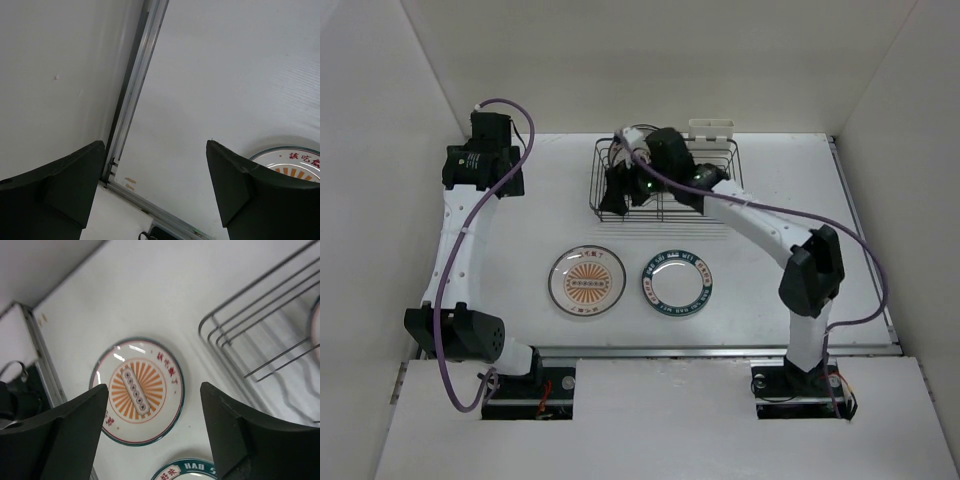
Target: Unload the plates from the dish rack
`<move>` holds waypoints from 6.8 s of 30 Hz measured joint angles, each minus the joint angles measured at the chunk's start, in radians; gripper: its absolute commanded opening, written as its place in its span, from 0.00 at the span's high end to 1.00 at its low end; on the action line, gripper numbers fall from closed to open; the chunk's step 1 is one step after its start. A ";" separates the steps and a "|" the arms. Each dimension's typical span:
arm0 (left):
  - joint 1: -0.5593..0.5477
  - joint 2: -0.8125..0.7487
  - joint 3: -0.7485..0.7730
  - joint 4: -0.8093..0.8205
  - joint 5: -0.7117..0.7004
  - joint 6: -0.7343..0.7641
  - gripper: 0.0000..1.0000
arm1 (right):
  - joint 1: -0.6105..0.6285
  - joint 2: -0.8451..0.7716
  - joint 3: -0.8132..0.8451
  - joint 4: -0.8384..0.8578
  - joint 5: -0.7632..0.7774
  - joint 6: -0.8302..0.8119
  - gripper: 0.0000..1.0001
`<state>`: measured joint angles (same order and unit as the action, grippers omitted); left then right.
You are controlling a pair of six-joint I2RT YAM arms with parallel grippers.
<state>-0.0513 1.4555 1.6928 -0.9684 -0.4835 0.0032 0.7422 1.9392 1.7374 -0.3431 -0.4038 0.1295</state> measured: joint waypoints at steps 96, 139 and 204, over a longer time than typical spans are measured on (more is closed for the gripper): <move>-0.214 0.796 0.484 0.511 0.641 0.217 0.14 | -0.412 -0.395 -0.847 -0.049 -0.283 0.168 1.00; -0.262 0.838 0.509 0.539 0.595 0.332 0.12 | -0.427 -0.209 -0.675 -0.145 -0.011 0.130 0.66; -0.261 0.703 0.486 0.464 0.655 0.438 1.00 | -0.302 -0.293 -0.604 -0.257 0.055 0.155 0.40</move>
<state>-0.3122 2.1590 2.1784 -0.5045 0.1715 0.4416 0.4400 1.6463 1.1336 -0.5999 -0.3485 0.2844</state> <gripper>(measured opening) 0.136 0.600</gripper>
